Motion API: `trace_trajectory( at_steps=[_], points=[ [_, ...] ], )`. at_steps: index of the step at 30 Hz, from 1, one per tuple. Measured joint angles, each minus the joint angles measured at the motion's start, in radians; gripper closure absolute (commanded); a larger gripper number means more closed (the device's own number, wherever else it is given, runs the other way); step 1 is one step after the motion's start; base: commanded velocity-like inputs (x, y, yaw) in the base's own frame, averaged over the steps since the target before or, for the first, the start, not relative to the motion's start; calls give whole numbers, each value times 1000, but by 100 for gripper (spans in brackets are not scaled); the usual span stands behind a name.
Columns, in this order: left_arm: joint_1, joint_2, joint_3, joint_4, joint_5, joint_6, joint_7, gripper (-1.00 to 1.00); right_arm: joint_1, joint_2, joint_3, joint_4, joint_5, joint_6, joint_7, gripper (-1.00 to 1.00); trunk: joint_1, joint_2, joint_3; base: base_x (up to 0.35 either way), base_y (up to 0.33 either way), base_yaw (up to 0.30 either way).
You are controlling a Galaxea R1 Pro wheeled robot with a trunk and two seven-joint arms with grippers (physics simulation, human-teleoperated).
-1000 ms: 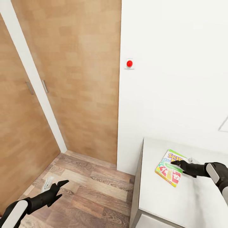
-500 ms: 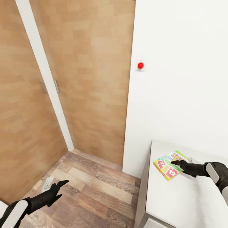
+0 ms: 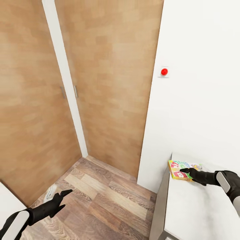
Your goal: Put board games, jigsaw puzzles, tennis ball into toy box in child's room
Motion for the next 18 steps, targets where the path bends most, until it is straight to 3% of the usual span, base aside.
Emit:
trace_trajectory(
  at_steps=[5, 9, 13, 15, 18],
  points=[
    [0, -2, 0, 0, 0, 0, 0, -100, 0, 0, 0, 0, 0, -11, 0, -100, 0, 0, 4, 0, 0, 225],
    [0, -4, -1, 0, 0, -21, 0, -100, 1, 0, 0, -7, 1, -29, 0, -100, 0, 0, 5, 0, 0, 65],
    [0, -5, -2, 0, 2, -39, -2, -100, 39, -3, 1, -199, 4, -54, 54, -100, 0, 0, 6, 0, 0, 14],
    [0, -6, -2, 0, 4, -39, -3, -100, 103, -6, -3, -333, 7, -55, 116, -100, 0, 0, 6, 0, 0, -4],
    [0, -6, -2, 0, 4, -39, -5, -100, 136, -10, -9, -400, 9, -57, 142, -100, 0, 0, 6, 0, 0, -138]
  ],
)
